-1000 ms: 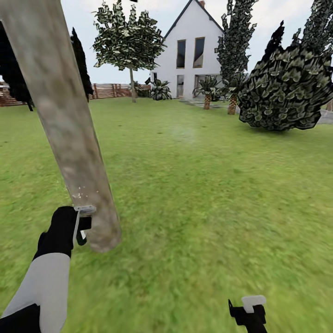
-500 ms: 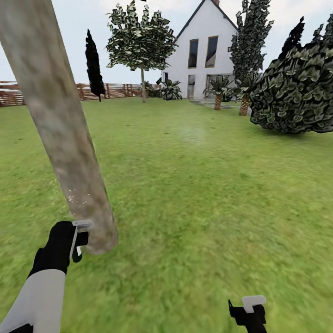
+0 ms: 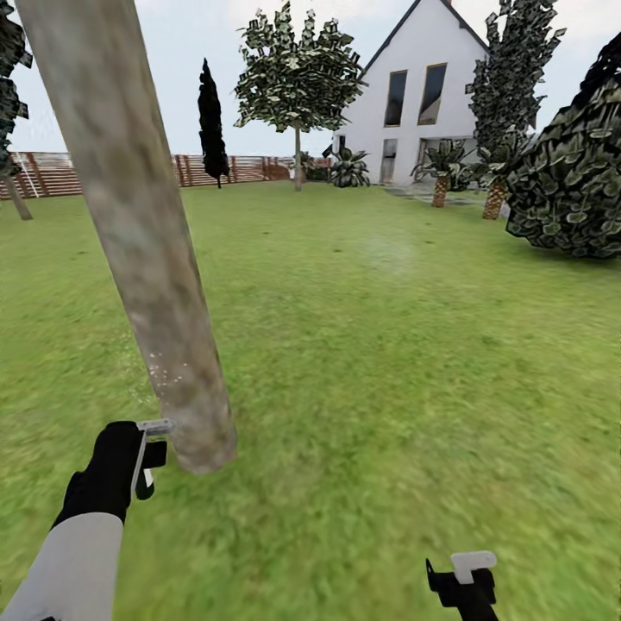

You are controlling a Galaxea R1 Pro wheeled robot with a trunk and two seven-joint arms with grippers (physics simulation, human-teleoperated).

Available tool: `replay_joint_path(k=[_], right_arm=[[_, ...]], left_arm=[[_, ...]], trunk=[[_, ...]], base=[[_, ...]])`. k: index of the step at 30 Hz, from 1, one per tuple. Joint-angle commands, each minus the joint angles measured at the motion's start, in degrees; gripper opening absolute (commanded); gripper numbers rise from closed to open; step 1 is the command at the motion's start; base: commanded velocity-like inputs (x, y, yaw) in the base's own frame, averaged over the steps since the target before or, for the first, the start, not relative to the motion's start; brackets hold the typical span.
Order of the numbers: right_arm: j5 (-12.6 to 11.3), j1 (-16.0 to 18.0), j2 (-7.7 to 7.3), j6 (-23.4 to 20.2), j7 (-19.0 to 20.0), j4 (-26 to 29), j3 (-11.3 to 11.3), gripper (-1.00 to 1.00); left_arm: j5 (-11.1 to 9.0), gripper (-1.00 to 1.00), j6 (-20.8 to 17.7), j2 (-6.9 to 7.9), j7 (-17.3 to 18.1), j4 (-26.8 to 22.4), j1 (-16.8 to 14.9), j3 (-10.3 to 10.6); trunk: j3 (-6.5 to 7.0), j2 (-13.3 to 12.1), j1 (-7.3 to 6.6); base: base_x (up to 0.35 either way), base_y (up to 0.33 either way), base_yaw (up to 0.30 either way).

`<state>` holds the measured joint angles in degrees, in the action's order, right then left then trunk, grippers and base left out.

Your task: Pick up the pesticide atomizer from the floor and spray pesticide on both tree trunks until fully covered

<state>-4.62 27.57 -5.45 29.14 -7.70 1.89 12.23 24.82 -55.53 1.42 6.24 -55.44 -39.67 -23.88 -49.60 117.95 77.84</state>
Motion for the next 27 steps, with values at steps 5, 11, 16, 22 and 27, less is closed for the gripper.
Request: replay_joint_path(k=[5, 11, 16, 22, 27], right_arm=[[-0.5, 0.0, -0.07, 0.1, 0.0, 0.0, 0.5, 1.0], [-0.4, 0.0, 0.17, 0.1, 0.1, 0.0, 0.5, 1.0], [0.7, 0.0, 0.11, 0.1, 3.2, 0.0, 0.5, 1.0], [0.8, 0.0, 0.09, 0.1, 3.3, 0.0, 0.5, 1.0], [0.8, 0.0, 0.09, 0.1, 3.1, 0.0, 0.5, 1.0]], left_arm=[[0.6, -1.0, -0.1, -0.1, 0.5, -0.6, 0.0, -0.3], [0.6, -1.0, 0.3, 0.05, 0.6, -1.1, -0.1, 0.0], [0.6, -1.0, 0.3, 0.25, 0.6, -1.2, -0.6, 0.1], [0.6, -1.0, 0.3, -0.35, 0.5, -1.2, -0.9, 0.1], [0.6, -1.0, 0.3, -0.46, 0.6, -1.2, -1.3, 0.1]], trunk=[[-0.05, 0.0, -0.01], [-0.05, 0.0, -0.01], [-0.11, 0.0, -0.01], [-0.16, 0.0, -0.01], [-0.16, 0.0, -0.01]], base=[[-0.049, -0.249, 0.001], [-0.221, -0.206, 0.0], [-0.016, -0.255, 0.142], [0.14, -0.25, 0.265], [0.007, -0.275, 0.239]])
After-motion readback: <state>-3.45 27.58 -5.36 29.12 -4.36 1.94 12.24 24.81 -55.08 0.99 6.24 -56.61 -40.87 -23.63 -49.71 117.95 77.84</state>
